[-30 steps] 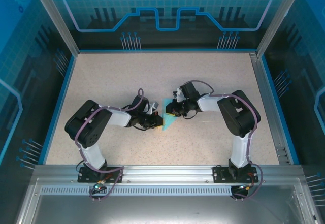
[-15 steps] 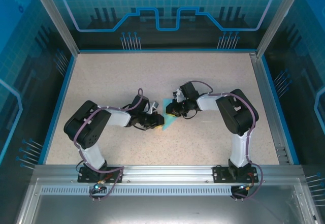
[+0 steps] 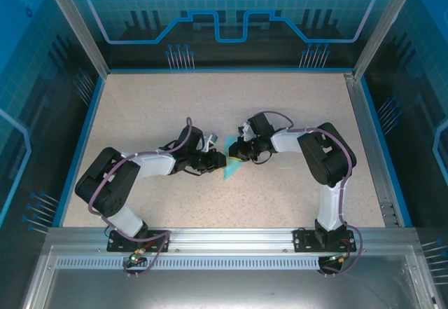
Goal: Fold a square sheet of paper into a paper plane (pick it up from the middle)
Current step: Fourth fold the wing at the center of the table.
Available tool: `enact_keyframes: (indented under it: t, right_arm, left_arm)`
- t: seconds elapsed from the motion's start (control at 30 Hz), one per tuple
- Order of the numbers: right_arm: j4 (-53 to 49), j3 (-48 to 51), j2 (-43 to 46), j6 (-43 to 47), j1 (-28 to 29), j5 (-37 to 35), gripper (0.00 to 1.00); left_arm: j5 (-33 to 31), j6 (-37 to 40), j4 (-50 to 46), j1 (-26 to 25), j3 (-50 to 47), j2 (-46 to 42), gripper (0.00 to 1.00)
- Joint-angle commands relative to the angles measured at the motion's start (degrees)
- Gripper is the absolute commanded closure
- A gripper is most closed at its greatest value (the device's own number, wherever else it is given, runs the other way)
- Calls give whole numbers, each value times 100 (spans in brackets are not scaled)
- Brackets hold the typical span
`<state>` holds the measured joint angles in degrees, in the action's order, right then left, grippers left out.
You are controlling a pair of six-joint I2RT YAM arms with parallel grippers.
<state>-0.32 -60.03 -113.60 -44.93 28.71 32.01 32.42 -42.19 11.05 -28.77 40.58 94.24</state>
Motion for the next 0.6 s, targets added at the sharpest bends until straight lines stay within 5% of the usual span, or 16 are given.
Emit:
enact_keyframes:
  t: [0.0, 0.57]
  right_arm:
    - [-368, 50, -292, 107, -81, -269, 85]
    - [-417, 100, -312, 151, -85, -292, 85]
  left_arm:
    - [264, -183, 234, -75, 269, 346, 82]
    - [216, -168, -102, -118, 90, 942, 84]
